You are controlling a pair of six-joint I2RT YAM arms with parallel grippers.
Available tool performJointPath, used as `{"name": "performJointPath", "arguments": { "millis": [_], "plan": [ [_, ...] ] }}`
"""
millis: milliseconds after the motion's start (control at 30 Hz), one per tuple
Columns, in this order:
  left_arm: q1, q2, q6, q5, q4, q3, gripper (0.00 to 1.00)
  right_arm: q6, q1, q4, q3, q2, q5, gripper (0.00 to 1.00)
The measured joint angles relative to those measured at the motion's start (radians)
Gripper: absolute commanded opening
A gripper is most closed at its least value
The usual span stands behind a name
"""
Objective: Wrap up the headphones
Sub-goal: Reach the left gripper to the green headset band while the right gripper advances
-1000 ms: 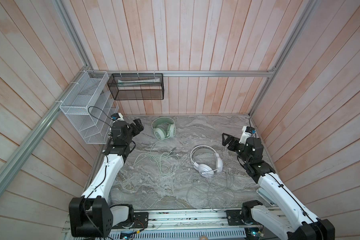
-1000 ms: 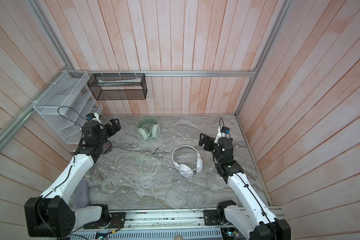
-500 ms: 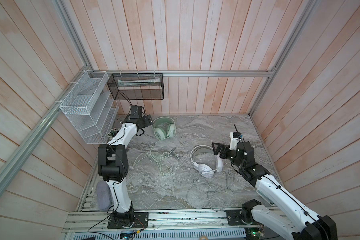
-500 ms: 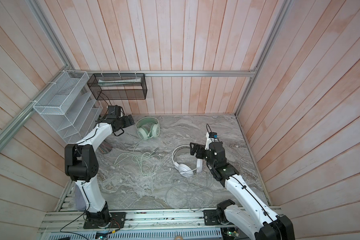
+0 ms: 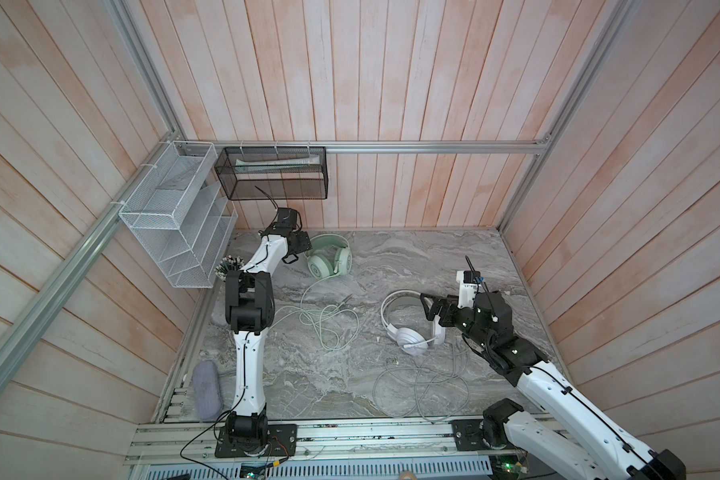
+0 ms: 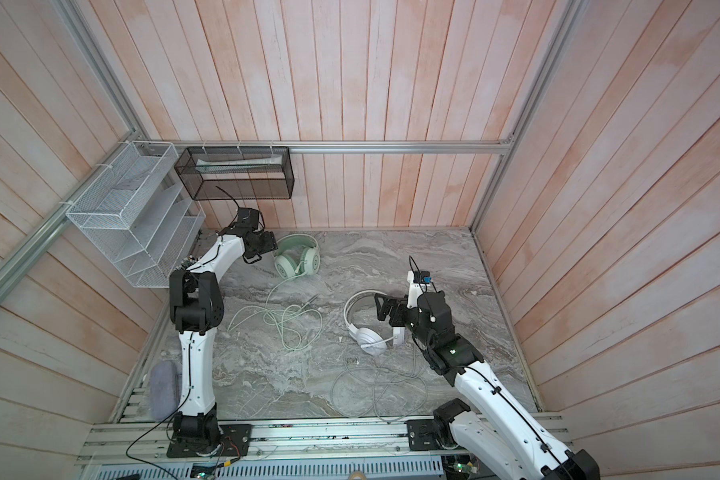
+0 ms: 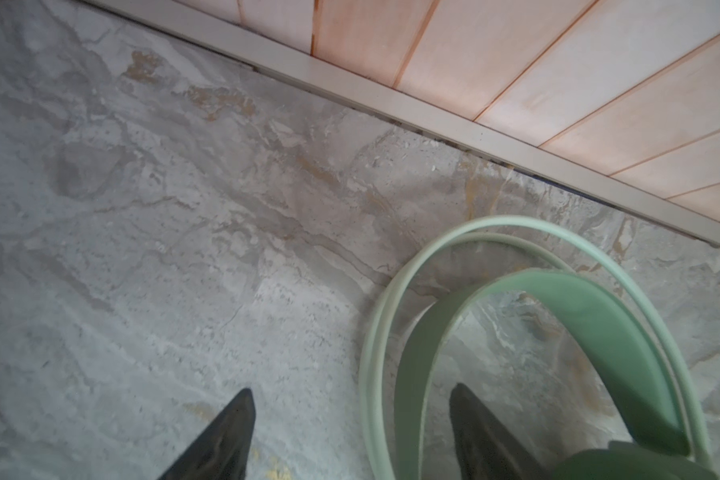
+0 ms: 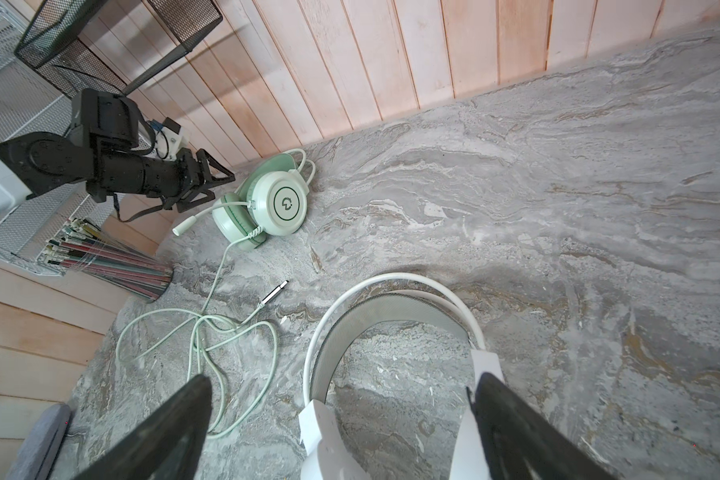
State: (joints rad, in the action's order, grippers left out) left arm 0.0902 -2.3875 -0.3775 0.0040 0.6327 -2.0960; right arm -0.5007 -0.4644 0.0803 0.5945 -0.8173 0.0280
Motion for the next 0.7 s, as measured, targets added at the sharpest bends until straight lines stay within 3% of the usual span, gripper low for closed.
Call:
{"name": "performJointPath", "arguments": {
  "millis": [167, 333, 700],
  "plan": [
    [0.006, -0.049, -0.007, -0.004, 0.029, -0.062, 0.63, 0.0, -0.005, 0.014, -0.007, 0.024, 0.001, 0.99],
    [0.006, -0.065, -0.017, -0.004, 0.034, -0.069, 0.48, -0.001, -0.006, 0.04, -0.007, 0.039, 0.005, 0.99],
    [0.01, -0.077, -0.026, -0.004, 0.041, -0.069, 0.26, -0.009, -0.006, 0.06, -0.02, 0.099, 0.019, 0.99]
  ]
}}
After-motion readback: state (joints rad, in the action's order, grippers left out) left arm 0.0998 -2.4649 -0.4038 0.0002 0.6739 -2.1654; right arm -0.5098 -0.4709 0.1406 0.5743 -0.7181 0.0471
